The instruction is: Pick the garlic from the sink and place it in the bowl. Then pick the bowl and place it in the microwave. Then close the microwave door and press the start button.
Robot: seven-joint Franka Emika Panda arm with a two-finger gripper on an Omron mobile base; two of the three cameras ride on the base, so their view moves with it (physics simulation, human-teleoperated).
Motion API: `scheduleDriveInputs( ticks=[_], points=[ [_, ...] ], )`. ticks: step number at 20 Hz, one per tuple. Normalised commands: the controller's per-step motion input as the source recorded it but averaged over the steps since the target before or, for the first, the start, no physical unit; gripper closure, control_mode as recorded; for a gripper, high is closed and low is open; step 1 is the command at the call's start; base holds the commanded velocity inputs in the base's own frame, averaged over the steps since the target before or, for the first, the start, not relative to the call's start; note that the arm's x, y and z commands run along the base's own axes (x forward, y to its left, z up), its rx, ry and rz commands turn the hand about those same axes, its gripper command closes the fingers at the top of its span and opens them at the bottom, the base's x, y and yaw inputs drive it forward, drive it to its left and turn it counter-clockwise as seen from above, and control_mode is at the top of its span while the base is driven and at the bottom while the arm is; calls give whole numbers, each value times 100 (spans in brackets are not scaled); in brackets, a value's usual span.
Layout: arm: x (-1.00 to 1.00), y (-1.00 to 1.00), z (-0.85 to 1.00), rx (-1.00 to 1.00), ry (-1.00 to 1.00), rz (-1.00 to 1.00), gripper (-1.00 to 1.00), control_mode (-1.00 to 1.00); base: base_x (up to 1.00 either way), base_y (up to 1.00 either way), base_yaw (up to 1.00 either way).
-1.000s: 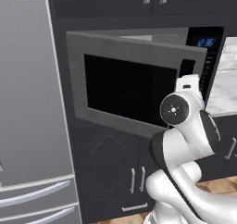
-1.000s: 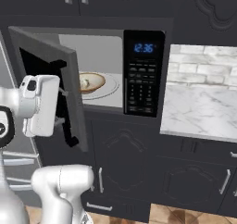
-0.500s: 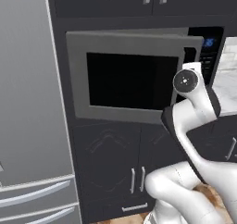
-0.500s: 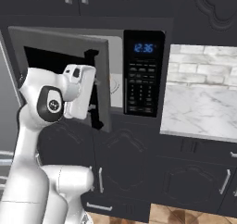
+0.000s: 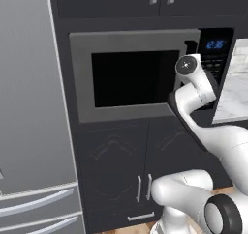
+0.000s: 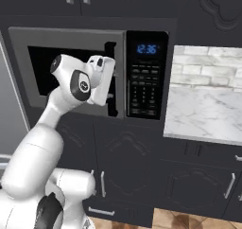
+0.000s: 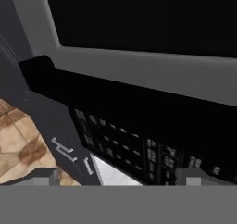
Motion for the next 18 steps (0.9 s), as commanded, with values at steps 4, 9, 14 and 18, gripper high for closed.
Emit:
scheduleDriveInputs(
  ticks=[4, 9, 14, 18],
  points=[
    [92, -17, -5, 0, 4, 0, -100, -100, 0, 0, 0],
    [-29, -8, 2, 3, 3, -1, -100, -100, 0, 0, 0],
    [-100, -45, 31, 20, 0, 7, -100, -100, 0, 0, 0],
    [-100, -28, -66, 13, 6, 18, -100, -100, 0, 0, 0]
  ],
)
